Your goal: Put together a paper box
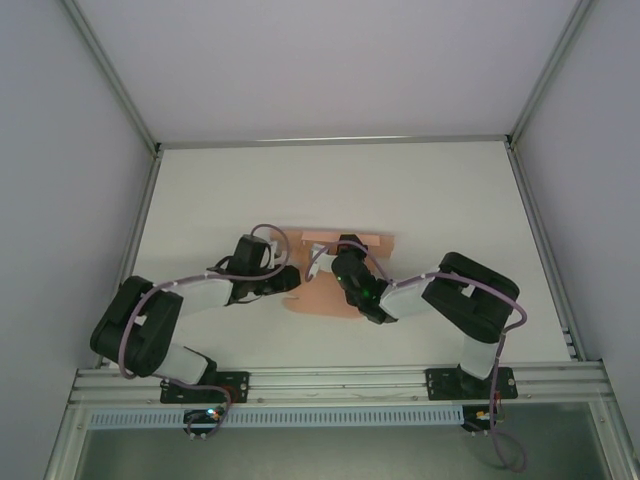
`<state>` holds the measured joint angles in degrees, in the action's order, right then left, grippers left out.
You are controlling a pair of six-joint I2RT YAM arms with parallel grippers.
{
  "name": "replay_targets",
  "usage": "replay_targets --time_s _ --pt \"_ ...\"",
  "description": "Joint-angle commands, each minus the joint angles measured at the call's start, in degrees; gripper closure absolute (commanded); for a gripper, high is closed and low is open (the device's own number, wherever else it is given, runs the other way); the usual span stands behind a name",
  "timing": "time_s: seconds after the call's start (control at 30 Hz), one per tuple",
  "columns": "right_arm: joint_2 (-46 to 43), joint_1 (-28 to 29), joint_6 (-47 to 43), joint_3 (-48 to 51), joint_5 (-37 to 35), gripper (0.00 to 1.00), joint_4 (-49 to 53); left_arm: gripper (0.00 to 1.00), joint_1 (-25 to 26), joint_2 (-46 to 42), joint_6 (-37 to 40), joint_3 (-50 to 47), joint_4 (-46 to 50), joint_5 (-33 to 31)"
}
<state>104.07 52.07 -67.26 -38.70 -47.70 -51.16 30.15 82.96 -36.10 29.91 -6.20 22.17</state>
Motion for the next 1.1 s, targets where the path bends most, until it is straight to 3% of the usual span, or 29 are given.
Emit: replay_targets --time_s 0.0,0.13,0.23,0.33,0.43,0.57,0.73,0.83,1.07 --pt "4.12 0.51 -3.08 3.1 2.53 1.0 2.6 0.39 0.11 -4.08 1.23 2.13 8.11 -4.55" --pt "3.27 -0.06 -3.27 2.82 2.68 1.0 0.81 0.28 -1.41 -11.35 3.42 6.36 21.2 -11.3" --pt "2.16 -0.45 -3.41 2.8 2.96 1.0 0.97 0.17 -5.39 -15.36 7.02 9.63 25.86 -15.28" --pt "1.49 -0.41 -3.09 2.57 3.63 1.0 2.14 0.14 -11.93 -14.56 12.95 12.55 22.39 -10.0" --pt "1.4 -0.49 -2.98 2.22 3.94 1.0 2.29 0.19 -14.23 -9.05 23.12 17.48 19.76 -2.02" --pt "0.89 -0.59 -2.54 1.81 4.3 1.0 3.23 0.27 -14.65 -0.62 34.03 25.05 21.57 2.78" --pt "0.0 -1.14 -0.71 1.35 5.03 1.0 5.26 0.35 -14.39 8.89 43.89 35.04 31.2 10.69" --pt "-0.34 -1.19 -0.62 0.94 5.14 1.0 5.56 0.45 -14.02 12.39 47.57 38.37 35.83 10.84" --pt "-0.61 -1.35 -0.26 0.46 5.28 1.0 6.31 0.49 -12.28 12.54 50.23 38.35 39.4 14.67"
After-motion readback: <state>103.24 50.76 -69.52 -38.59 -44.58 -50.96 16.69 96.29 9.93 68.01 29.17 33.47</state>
